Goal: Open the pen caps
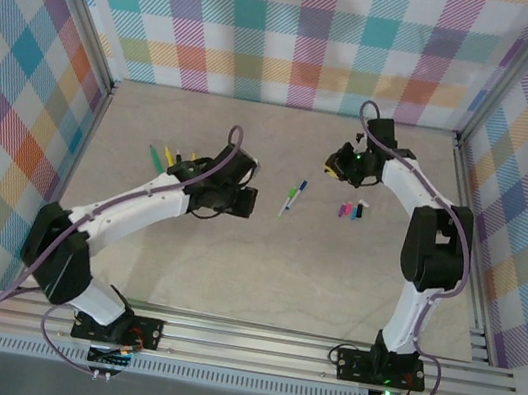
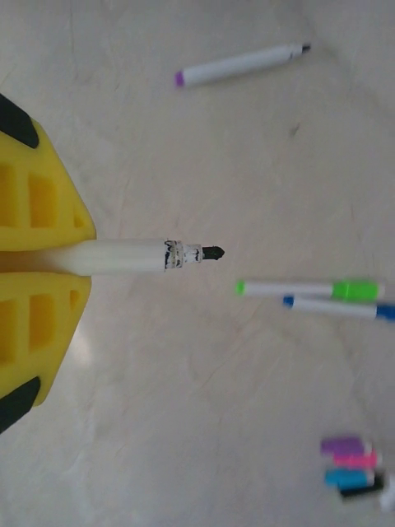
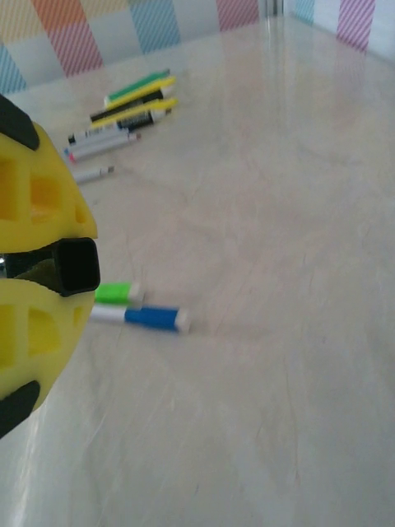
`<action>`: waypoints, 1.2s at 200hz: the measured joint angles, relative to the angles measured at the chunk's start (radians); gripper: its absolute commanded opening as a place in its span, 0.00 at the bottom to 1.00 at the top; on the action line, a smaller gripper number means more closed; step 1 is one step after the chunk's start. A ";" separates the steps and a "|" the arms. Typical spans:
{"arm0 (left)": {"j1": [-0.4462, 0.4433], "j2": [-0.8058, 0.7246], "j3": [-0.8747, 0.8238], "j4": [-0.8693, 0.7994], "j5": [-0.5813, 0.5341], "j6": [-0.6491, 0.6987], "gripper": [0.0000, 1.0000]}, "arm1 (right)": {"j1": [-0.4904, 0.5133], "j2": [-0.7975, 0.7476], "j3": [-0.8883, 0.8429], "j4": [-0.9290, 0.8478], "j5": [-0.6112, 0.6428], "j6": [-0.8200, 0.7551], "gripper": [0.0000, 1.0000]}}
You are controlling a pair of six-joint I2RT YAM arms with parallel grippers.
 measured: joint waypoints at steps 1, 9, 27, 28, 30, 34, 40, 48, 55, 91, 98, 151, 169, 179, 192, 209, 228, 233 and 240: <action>0.001 0.003 0.001 0.000 0.000 0.000 0.00 | 0.001 -0.002 -0.003 -0.002 0.004 -0.003 0.00; 0.011 0.043 0.016 0.003 -0.008 0.003 0.00 | 0.003 -0.011 -0.017 -0.013 0.028 -0.022 0.00; 0.019 0.136 0.050 0.007 -0.022 0.011 0.00 | 0.007 -0.021 -0.042 -0.039 0.083 -0.063 0.00; 0.019 0.143 0.053 0.007 -0.023 0.010 0.00 | 0.007 -0.021 -0.042 -0.039 0.085 -0.064 0.00; 0.019 0.154 0.057 0.008 -0.024 0.010 0.00 | 0.008 -0.021 -0.044 -0.042 0.090 -0.069 0.00; 0.020 0.171 0.063 0.009 -0.026 0.011 0.00 | 0.008 -0.021 -0.050 -0.043 0.101 -0.076 0.00; 0.024 0.197 0.070 0.013 -0.030 0.010 0.00 | 0.009 -0.021 -0.057 -0.048 0.116 -0.085 0.00; 0.027 0.231 0.079 0.019 -0.035 0.010 0.00 | 0.011 -0.021 -0.068 -0.054 0.133 -0.098 0.00; 0.030 0.256 0.085 0.024 -0.041 0.010 0.00 | 0.012 -0.020 -0.072 -0.064 0.146 -0.106 0.00; 0.055 0.351 0.135 0.026 -0.062 0.009 0.00 | 0.014 -0.019 -0.085 -0.075 0.185 -0.135 0.00; 0.061 0.365 0.144 0.026 -0.070 0.009 0.00 | 0.014 -0.018 -0.087 -0.077 0.188 -0.142 0.00; 0.085 0.461 0.217 0.007 -0.136 0.009 0.00 | 0.024 0.054 -0.086 -0.125 0.227 -0.184 0.00; 0.091 0.481 0.219 -0.005 -0.156 0.006 0.04 | 0.034 0.067 -0.086 -0.147 0.251 -0.196 0.02; 0.092 0.491 0.220 -0.011 -0.167 0.003 0.07 | 0.038 0.068 -0.086 -0.158 0.263 -0.202 0.05; 0.094 0.504 0.227 -0.026 -0.182 -0.002 0.11 | 0.040 0.068 -0.086 -0.165 0.277 -0.206 0.09; 0.097 0.521 0.240 -0.036 -0.201 -0.010 0.18 | 0.042 0.070 -0.084 -0.177 0.296 -0.208 0.15; 0.098 0.529 0.251 -0.047 -0.221 -0.010 0.20 | 0.045 0.080 -0.074 -0.196 0.317 -0.211 0.22; 0.099 0.529 0.254 -0.051 -0.225 -0.010 0.20 | 0.046 0.082 -0.071 -0.200 0.323 -0.209 0.24; 0.099 0.529 0.260 -0.056 -0.230 -0.010 0.21 | 0.047 0.084 -0.067 -0.207 0.332 -0.210 0.26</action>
